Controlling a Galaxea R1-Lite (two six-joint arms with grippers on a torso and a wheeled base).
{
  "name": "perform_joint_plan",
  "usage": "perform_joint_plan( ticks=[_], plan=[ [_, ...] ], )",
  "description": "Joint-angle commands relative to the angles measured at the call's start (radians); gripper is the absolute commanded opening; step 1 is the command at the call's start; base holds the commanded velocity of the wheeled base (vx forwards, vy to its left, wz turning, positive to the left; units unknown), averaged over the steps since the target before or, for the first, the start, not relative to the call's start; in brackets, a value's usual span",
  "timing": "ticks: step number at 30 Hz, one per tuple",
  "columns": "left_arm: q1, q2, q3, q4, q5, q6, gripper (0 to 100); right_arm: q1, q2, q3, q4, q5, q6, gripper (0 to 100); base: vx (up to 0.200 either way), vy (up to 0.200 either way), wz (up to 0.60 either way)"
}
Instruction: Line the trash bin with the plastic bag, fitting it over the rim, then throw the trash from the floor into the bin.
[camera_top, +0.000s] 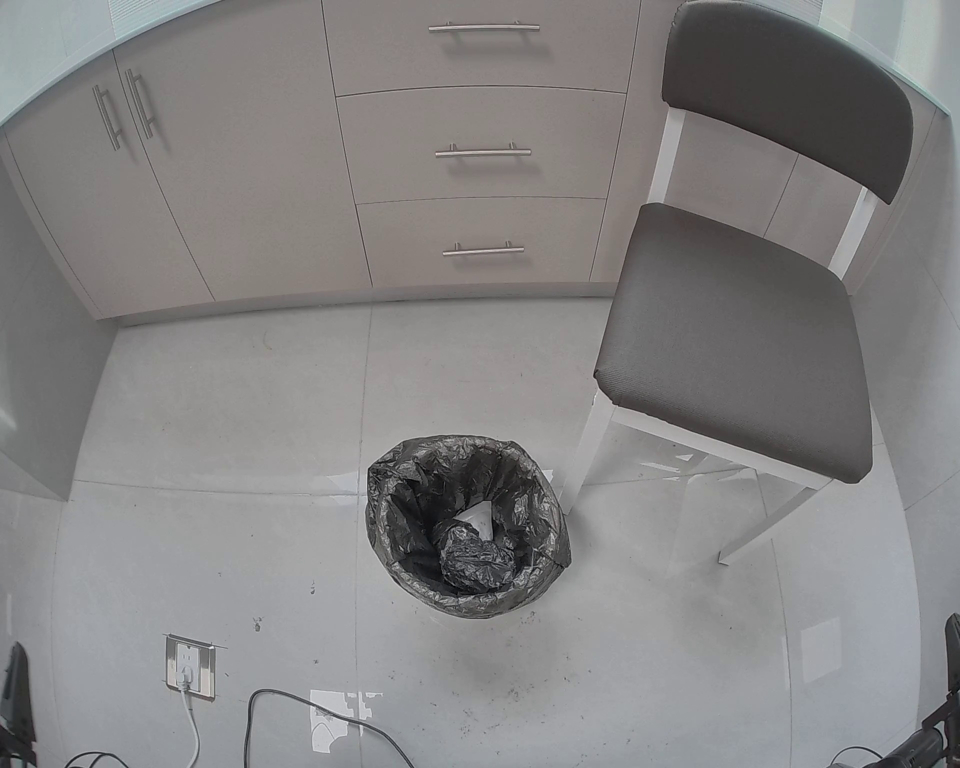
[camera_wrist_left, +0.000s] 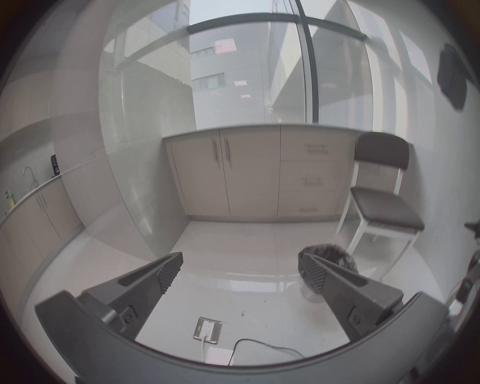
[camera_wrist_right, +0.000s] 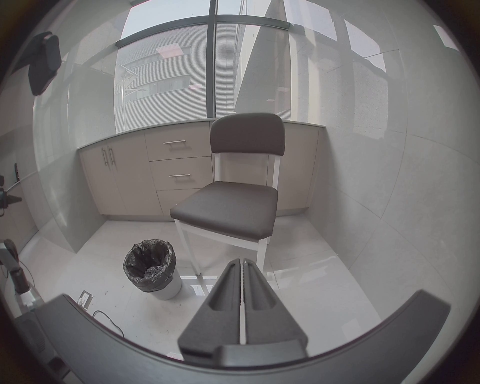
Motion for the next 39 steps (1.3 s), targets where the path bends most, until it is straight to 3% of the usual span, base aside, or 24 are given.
perform_joint_plan(
  ticks=[1,7,8,16,22,29,32,39],
  plan=[
    [0.044,-0.073,0.344,-0.229,0.014,0.182,100,-0.001,-0.011,0.126,-0.096,0.035,-0.009,0,0.0,0.0,0.0],
    [0.047,-0.073,0.37,-0.306,0.022,0.199,100,-0.001,-0.011,0.126,-0.094,0.035,-0.008,0,0.0,0.0,0.0],
    [0.047,-0.073,0.37,-0.307,0.022,0.179,100,-0.002,-0.011,0.126,-0.094,0.035,-0.008,100,0.0,0.0,0.0],
    [0.047,-0.073,0.39,-0.321,-0.001,0.11,100,-0.001,-0.011,0.128,-0.094,0.038,-0.003,100,0.0,0.0,0.0],
    [0.045,-0.066,0.396,-0.333,-0.139,0.053,100,-0.001,-0.011,0.128,-0.094,0.042,-0.003,100,0.0,0.0,0.0],
    [0.045,-0.066,0.39,-0.329,-0.121,0.036,100,-0.001,-0.011,0.128,-0.094,0.044,-0.002,100,0.0,0.0,0.0],
    [0.048,-0.069,0.398,-0.336,-0.124,-0.054,100,-0.001,-0.011,0.128,-0.094,0.044,-0.002,100,0.0,0.0,0.0],
    [0.044,-0.073,0.43,-0.356,-0.182,-0.007,100,-0.001,-0.011,0.128,-0.094,0.044,-0.002,100,0.0,0.0,0.0]
  ],
)
